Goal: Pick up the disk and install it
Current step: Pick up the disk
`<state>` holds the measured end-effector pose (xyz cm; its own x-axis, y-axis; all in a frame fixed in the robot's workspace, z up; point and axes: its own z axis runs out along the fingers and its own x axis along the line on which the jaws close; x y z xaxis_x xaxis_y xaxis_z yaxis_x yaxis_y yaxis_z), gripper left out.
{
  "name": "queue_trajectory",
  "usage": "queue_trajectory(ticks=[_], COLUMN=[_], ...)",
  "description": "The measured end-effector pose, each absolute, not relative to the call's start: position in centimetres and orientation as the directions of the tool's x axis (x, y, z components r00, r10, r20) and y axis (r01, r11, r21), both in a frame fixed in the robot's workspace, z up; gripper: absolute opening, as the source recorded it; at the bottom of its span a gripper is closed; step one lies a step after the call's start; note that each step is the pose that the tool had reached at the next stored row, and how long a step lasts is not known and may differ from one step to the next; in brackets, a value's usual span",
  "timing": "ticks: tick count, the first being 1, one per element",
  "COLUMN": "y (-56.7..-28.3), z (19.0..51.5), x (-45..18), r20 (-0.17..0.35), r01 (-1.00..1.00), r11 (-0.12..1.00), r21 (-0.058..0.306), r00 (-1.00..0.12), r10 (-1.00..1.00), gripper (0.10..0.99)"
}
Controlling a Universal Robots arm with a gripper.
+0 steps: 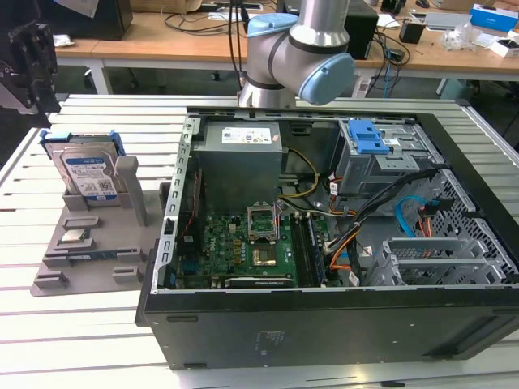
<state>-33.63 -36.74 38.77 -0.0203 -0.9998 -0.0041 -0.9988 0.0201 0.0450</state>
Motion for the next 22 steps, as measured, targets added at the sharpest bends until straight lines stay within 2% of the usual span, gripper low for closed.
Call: queue_trajectory(ticks=[8, 22], y=[-36.1, -35.0], z=[37.1, 36.5], x=[-33.3, -33.3], r20=[-0.004, -0.004], r01=[-0.999, -0.999], r11=[0.02, 0.02], r21=[0.045, 0.045], r00=[-0.02, -0.02], r10=[-1.0, -1.0], gripper=[0.42, 0.42])
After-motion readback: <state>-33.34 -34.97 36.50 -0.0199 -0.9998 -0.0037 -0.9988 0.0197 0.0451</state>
